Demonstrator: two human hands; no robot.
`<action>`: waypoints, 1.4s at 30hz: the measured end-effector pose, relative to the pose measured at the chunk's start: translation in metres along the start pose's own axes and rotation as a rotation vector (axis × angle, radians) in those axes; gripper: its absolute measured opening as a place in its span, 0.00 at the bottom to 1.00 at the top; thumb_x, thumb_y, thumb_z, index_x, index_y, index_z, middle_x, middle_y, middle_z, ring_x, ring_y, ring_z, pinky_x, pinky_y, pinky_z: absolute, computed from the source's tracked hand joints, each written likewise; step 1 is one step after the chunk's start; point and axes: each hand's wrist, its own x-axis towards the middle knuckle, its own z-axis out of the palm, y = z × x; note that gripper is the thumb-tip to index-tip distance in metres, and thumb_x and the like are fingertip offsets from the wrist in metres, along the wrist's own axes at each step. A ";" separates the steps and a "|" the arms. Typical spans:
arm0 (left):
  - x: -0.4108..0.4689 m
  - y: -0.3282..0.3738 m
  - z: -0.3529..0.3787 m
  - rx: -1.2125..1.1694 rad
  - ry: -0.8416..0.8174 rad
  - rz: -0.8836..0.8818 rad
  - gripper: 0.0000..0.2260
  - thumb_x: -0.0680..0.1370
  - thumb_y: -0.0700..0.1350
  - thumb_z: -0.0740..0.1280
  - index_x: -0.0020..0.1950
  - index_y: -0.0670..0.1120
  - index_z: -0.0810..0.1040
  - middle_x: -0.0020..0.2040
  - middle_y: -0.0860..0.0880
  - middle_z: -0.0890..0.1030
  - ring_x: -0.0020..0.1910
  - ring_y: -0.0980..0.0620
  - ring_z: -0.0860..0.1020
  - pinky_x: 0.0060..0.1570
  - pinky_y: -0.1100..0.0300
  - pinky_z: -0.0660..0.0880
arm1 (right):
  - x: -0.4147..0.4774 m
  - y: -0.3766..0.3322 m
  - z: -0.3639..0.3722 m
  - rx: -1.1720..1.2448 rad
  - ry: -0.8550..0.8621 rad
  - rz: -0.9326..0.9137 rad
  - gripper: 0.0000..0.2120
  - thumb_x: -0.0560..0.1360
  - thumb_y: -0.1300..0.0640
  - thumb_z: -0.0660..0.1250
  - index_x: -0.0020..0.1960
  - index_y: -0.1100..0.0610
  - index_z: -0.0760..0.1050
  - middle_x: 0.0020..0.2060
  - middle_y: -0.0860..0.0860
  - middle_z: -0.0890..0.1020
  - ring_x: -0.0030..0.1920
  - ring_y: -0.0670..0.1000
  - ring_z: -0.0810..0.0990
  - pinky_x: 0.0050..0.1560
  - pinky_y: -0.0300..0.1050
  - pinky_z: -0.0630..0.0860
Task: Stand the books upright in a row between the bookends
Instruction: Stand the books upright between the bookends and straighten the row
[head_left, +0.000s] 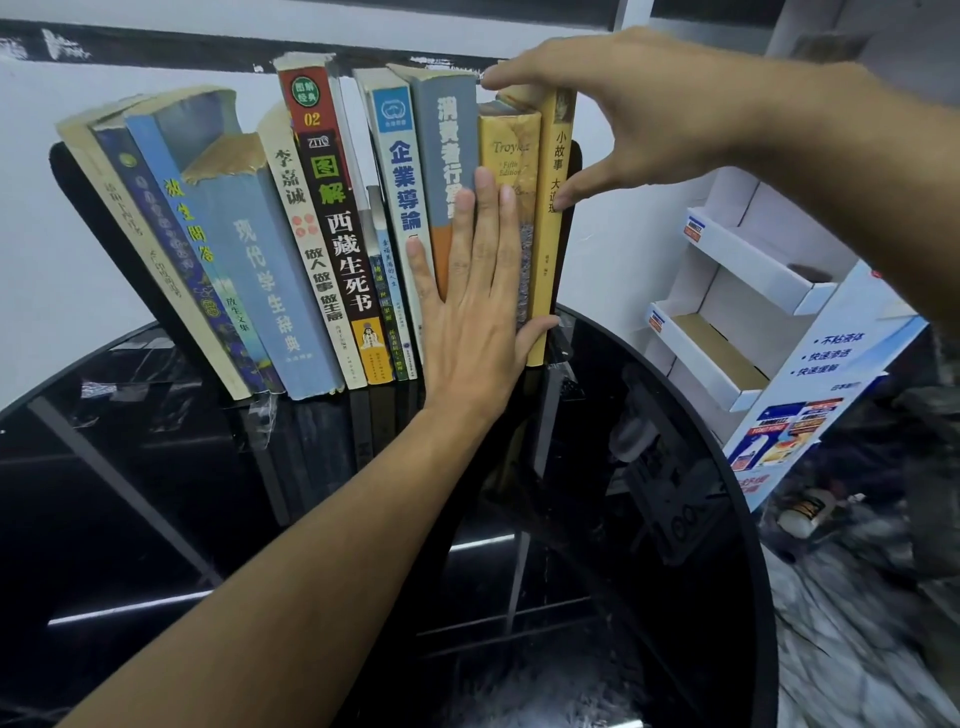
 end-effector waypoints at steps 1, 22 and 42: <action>0.000 0.000 0.001 0.007 0.003 -0.003 0.53 0.72 0.67 0.70 0.82 0.41 0.45 0.83 0.40 0.49 0.81 0.42 0.46 0.76 0.35 0.42 | 0.000 0.001 0.000 0.001 0.000 -0.001 0.46 0.69 0.46 0.79 0.81 0.47 0.58 0.78 0.48 0.66 0.76 0.55 0.65 0.73 0.51 0.63; -0.001 -0.001 0.002 0.042 0.007 -0.001 0.53 0.73 0.67 0.69 0.82 0.41 0.44 0.83 0.40 0.49 0.81 0.43 0.45 0.76 0.37 0.40 | 0.003 -0.003 0.003 -0.009 0.010 0.041 0.48 0.70 0.49 0.79 0.81 0.47 0.56 0.79 0.48 0.64 0.77 0.55 0.63 0.74 0.52 0.61; -0.014 -0.007 -0.033 -0.361 -0.214 0.113 0.38 0.83 0.58 0.61 0.83 0.44 0.45 0.83 0.45 0.41 0.82 0.47 0.38 0.78 0.35 0.41 | -0.006 -0.013 0.001 0.121 -0.036 0.016 0.52 0.71 0.49 0.77 0.83 0.56 0.46 0.82 0.54 0.54 0.81 0.54 0.53 0.80 0.54 0.55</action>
